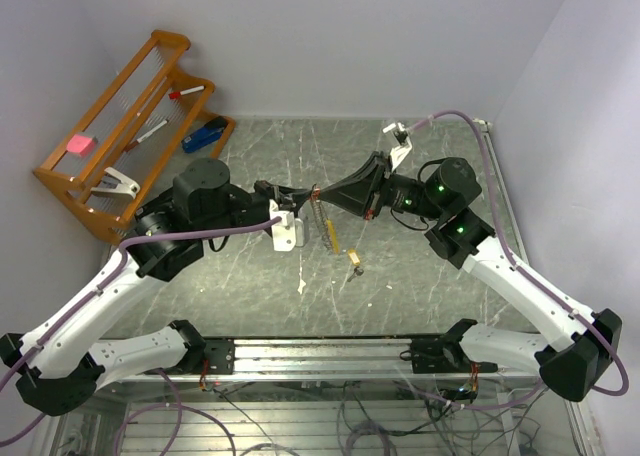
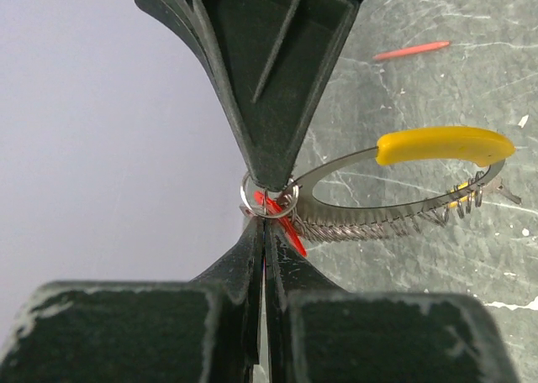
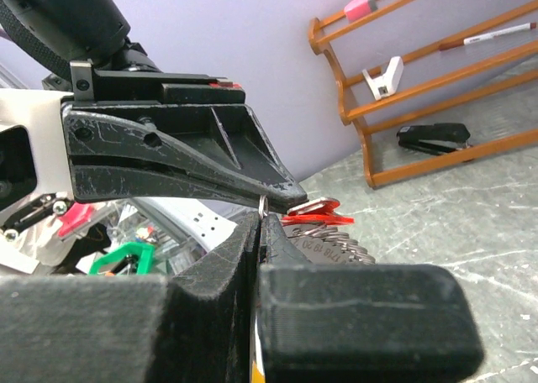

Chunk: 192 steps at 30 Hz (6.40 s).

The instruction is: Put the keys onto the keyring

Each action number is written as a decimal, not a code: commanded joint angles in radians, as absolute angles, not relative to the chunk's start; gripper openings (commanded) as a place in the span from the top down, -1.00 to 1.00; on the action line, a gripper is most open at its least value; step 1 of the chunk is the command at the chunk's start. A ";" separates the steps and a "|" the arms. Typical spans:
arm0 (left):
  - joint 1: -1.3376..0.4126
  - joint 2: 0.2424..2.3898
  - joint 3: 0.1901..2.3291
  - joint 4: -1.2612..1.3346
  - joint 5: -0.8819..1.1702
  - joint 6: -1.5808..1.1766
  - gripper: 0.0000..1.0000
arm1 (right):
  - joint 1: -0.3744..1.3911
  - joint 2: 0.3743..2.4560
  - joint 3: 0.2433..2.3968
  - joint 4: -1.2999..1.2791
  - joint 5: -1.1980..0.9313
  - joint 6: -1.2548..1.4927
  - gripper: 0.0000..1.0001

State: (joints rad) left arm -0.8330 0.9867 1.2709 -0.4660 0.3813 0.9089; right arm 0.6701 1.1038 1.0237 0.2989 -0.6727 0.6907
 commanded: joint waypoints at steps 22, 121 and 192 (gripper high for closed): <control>-0.841 1.013 1.327 -0.510 0.385 0.937 0.86 | 0.674 1.123 1.062 0.345 -0.550 0.706 1.00; -0.680 1.311 1.755 -1.054 0.847 0.462 0.86 | 0.691 1.123 1.066 0.373 -0.597 0.601 1.00; -0.670 1.249 1.683 -0.787 0.708 0.270 0.64 | 0.649 1.129 1.047 0.483 -0.725 0.695 1.00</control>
